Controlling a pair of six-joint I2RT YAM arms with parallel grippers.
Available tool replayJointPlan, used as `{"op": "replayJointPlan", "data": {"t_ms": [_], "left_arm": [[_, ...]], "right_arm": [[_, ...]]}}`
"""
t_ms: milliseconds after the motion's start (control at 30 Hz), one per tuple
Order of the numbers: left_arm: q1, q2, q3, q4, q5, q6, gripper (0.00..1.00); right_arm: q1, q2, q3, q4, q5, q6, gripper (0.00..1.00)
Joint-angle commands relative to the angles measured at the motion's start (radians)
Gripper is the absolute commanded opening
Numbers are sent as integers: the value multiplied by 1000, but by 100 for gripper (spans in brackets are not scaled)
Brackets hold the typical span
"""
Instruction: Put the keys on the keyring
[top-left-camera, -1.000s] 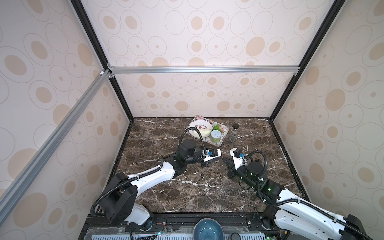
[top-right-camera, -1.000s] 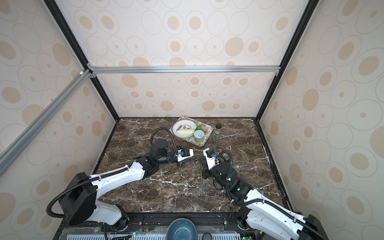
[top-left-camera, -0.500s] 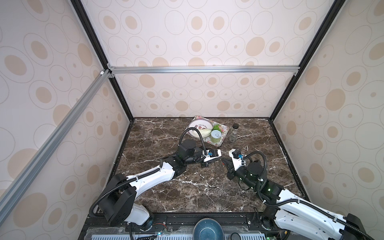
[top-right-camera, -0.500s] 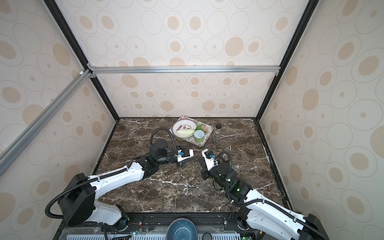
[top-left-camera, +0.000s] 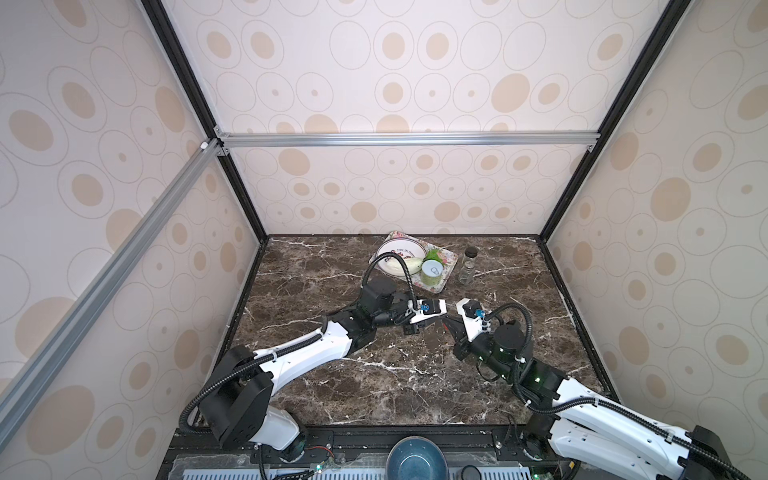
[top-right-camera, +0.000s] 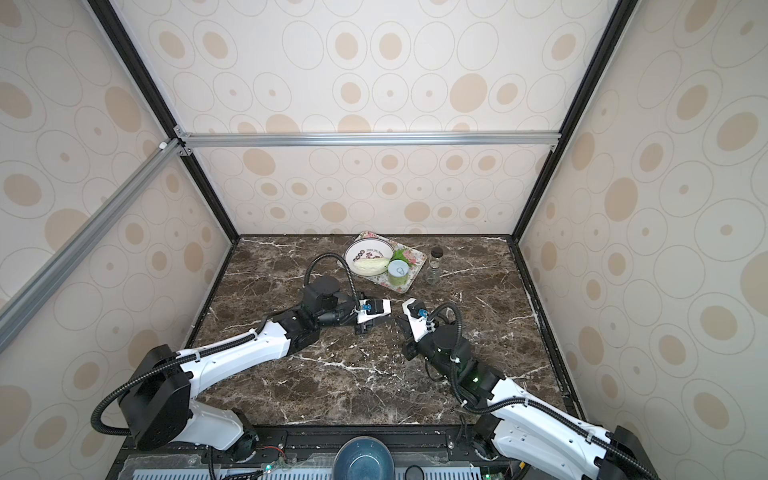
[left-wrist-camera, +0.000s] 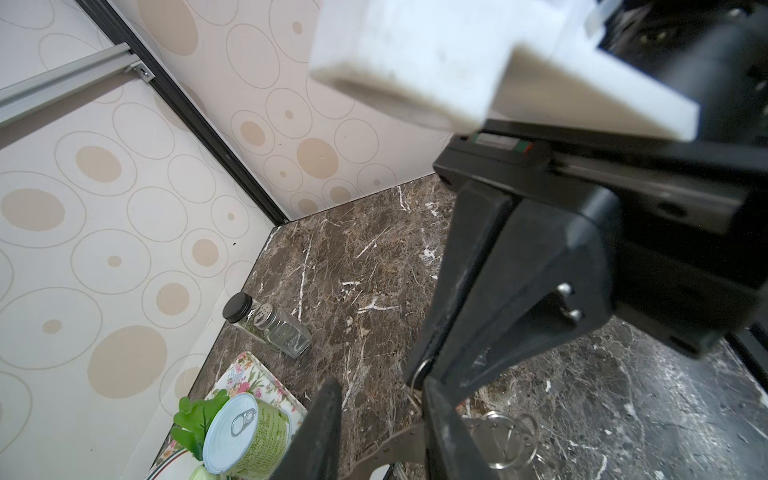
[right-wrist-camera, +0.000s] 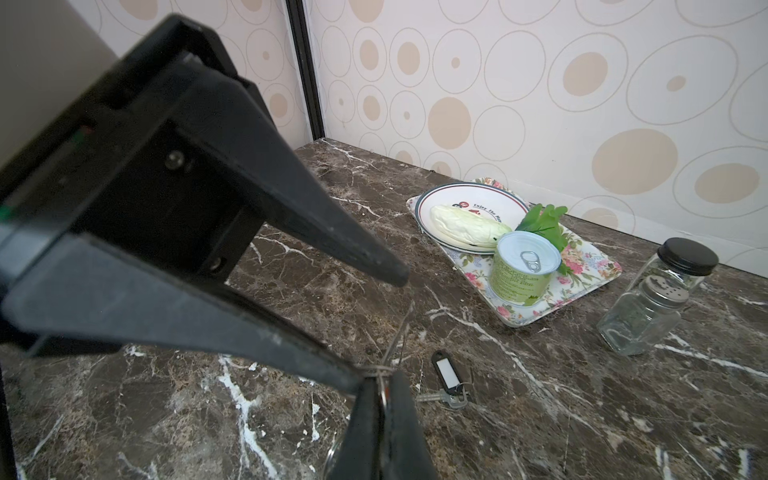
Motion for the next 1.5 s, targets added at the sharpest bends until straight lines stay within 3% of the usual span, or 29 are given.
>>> {"op": "replayJointPlan", "data": {"t_ms": [0,433,900,1300,1467], "left_arm": [[-15,-2,37,-46,29,25,33],[-15,-14,30,-56,-5,28,31],[-17,9,45,-59,-18,37,0],[-17,-14,8,35,-36,19,0],[-17,-34,-34,96,-31,14,0]], "right_arm": [[12,-1,-6,51,1,-10,0],[24,-22,-11,51,27,-20,0],[34,-43,-17,54,32,-31,0],[34,-29,-34,98,51,13,0],[23,-17,-36,96,113,56,0]]}}
